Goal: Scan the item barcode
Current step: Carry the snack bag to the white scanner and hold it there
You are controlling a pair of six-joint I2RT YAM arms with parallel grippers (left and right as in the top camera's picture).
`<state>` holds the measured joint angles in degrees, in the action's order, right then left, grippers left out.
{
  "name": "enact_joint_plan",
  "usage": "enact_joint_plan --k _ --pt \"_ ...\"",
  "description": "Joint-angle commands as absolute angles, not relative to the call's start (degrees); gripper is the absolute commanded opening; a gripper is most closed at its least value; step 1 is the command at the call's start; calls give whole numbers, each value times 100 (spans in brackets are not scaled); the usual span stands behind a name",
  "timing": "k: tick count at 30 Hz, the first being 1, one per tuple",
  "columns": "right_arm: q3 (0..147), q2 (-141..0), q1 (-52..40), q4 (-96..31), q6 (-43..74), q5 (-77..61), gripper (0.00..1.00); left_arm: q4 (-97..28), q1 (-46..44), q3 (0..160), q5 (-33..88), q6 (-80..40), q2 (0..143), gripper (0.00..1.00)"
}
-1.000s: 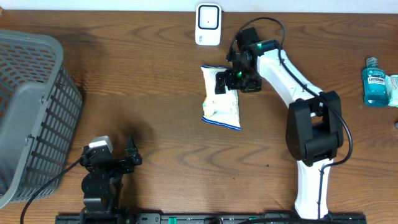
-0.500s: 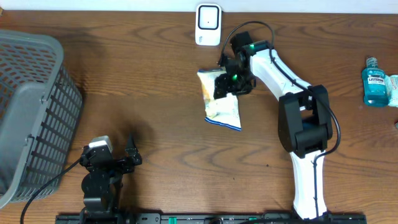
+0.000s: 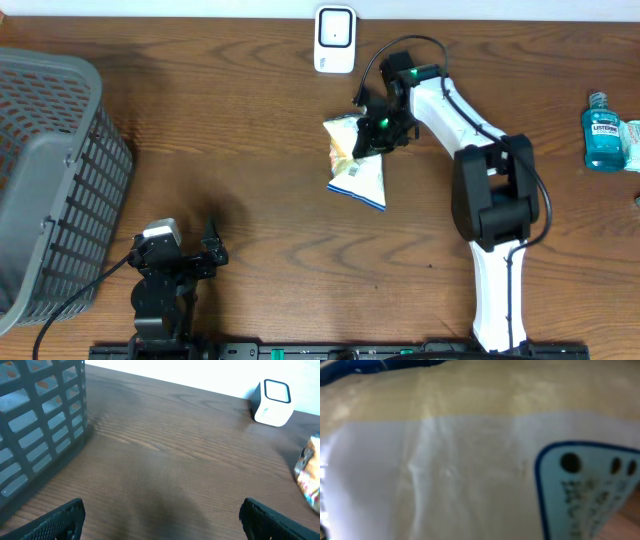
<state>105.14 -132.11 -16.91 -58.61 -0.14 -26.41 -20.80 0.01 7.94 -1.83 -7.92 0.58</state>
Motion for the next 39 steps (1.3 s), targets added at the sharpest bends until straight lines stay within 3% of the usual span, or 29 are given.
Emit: enact_joint_plan --k 1,16,26,33,39 --pt "10532 -12245 -1776 -5579 320 -1890 2 -2075 32 781 -191 -847 23 98" --pt "10506 -9177 -2862 -5288 572 1094 2 -2075 32 781 -191 -847 23 98" --pt "9776 -7623 -3343 -5157 775 1929 2 -2075 32 781 -191 -847 23 98" --pt "8160 -6678 -3524 -3763 764 2447 1 -2075 32 781 -191 -847 23 98" --pt "6866 -6925 -3592 -945 45 3400 1 -2075 32 781 -191 -847 23 98"
